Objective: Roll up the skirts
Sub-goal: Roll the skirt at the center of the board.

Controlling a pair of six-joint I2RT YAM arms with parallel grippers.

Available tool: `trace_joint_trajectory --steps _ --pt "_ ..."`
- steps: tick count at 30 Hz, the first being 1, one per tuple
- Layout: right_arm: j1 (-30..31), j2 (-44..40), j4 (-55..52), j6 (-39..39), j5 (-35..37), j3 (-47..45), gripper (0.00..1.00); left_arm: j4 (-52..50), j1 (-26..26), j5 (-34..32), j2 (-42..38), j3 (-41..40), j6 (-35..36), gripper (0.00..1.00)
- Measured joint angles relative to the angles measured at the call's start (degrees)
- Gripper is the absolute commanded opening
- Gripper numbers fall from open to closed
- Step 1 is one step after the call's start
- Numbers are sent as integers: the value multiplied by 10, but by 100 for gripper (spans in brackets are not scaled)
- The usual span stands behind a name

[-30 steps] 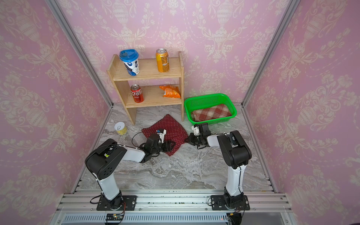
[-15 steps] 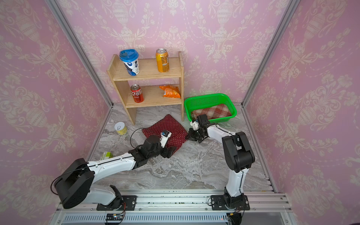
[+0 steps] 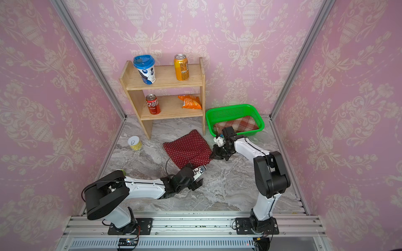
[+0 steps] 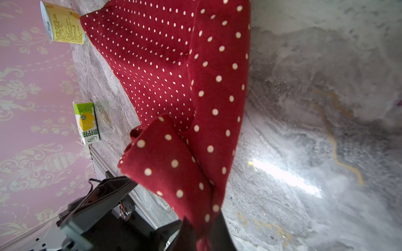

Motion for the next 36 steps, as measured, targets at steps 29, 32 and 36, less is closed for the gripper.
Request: trace_joint_trajectory --steps 29,32,36 --pt "-94 -164 74 25 -15 -168 100 -127 89 205 113 190 -64 11" --pt "-96 -202 119 43 -15 -226 100 -130 120 307 104 196 -122 14" --pt "-96 -237 191 76 -15 -311 100 -91 163 456 113 196 -227 14"
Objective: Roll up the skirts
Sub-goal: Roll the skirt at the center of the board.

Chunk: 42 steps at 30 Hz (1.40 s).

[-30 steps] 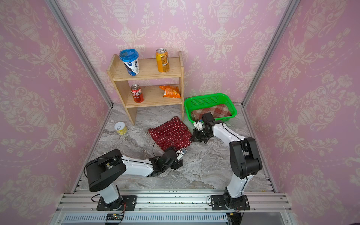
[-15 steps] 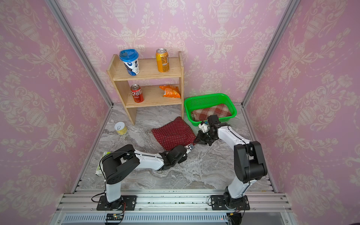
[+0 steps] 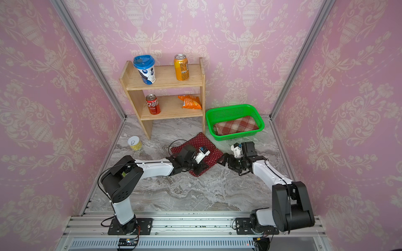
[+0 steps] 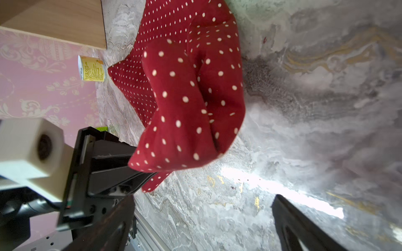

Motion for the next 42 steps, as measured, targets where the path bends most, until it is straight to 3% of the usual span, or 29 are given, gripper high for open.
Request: trace_joint_trajectory --steps 4,9,17,25,28,32,33,38,42 --pt "0 -6 74 33 0 -48 100 63 25 90 34 0 -82 13" --pt "3 27 176 73 -7 -54 96 132 31 138 72 -11 -153 12" --pt "16 119 280 108 -9 -40 91 240 66 178 115 -37 -252 11" --pt "30 195 334 125 -4 -2 78 269 78 188 132 -41 -287 15" --pt "37 220 344 131 -4 16 67 271 78 187 139 -41 -294 22" --pt "42 244 348 132 -4 40 11 280 78 191 140 -43 -294 48" --pt "43 248 344 132 -5 47 2 281 77 193 136 -45 -288 55" --pt "49 249 276 120 -5 95 0 207 71 160 79 -57 -227 80" --pt "63 249 168 82 -3 165 0 67 48 48 -8 -66 -134 94"
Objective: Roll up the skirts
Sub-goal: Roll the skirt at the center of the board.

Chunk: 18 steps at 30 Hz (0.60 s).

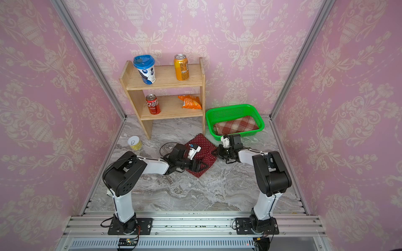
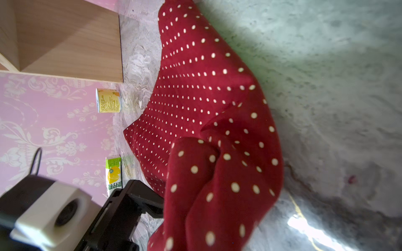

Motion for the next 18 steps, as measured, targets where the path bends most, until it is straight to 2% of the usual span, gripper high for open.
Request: trace_joint_trajectory --steps 2,5,10,13,18 --pt "4 0 -47 -18 3 27 0 -53 -18 -67 -45 -9 41 99" --pt "4 0 -95 -35 5 39 0 -95 -52 -173 -113 -32 105 99" --pt "4 0 -157 -47 4 39 0 -102 -152 -342 -170 -52 233 99" --pt "4 -4 -182 -52 4 40 0 -92 -197 -400 -165 -55 283 99" --pt "4 -12 -220 -64 3 55 0 -71 -219 -450 -120 -40 325 99"
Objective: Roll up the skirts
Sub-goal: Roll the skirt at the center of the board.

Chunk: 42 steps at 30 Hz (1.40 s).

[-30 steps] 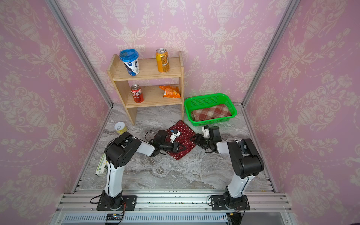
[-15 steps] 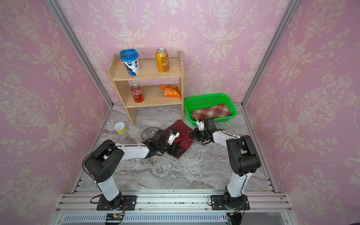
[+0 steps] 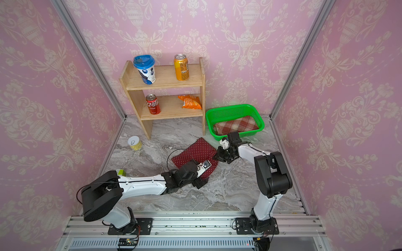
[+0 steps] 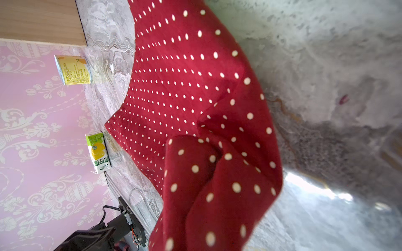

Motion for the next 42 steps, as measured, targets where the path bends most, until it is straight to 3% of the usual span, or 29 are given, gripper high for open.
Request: trace_joint_trajectory --steps 12,14,15,16,17,18,21,22,24,25,27,31,38,42 --pt "-5 -2 -36 -25 -6 7 0 56 -24 -55 157 72 5 99" --pt "-10 -2 -39 -27 -10 8 0 59 -24 -71 172 88 5 94" --pt "-13 -2 -40 -27 -12 8 0 57 -24 -83 179 98 4 86" --pt "-16 -2 -41 -28 -13 8 0 54 -24 -93 185 105 4 69" --pt "-19 -2 -41 -29 -16 8 0 47 -23 -105 192 114 5 45" --pt "-22 -2 -41 -29 -17 8 0 40 -22 -114 198 121 3 29" --pt "-30 -2 -42 -31 -24 8 2 28 -17 -132 204 127 3 10" --pt "-31 -2 -43 -31 -27 7 18 28 -15 -133 204 127 2 0" --pt "-34 -2 -44 -32 -32 7 59 26 -9 -130 202 126 1 0" --pt "-36 -3 -45 -33 -33 7 72 26 -5 -125 198 123 -4 0" --pt "-43 -9 -45 -33 -38 7 87 27 5 -98 180 105 -17 0" --pt "-60 -40 -44 -35 -40 3 100 28 42 3 128 66 -71 0" --pt "-72 -127 -5 -27 -41 -76 100 54 113 218 101 60 -196 1" --pt "-71 -133 59 -5 -55 -144 100 99 134 326 113 60 -268 2"
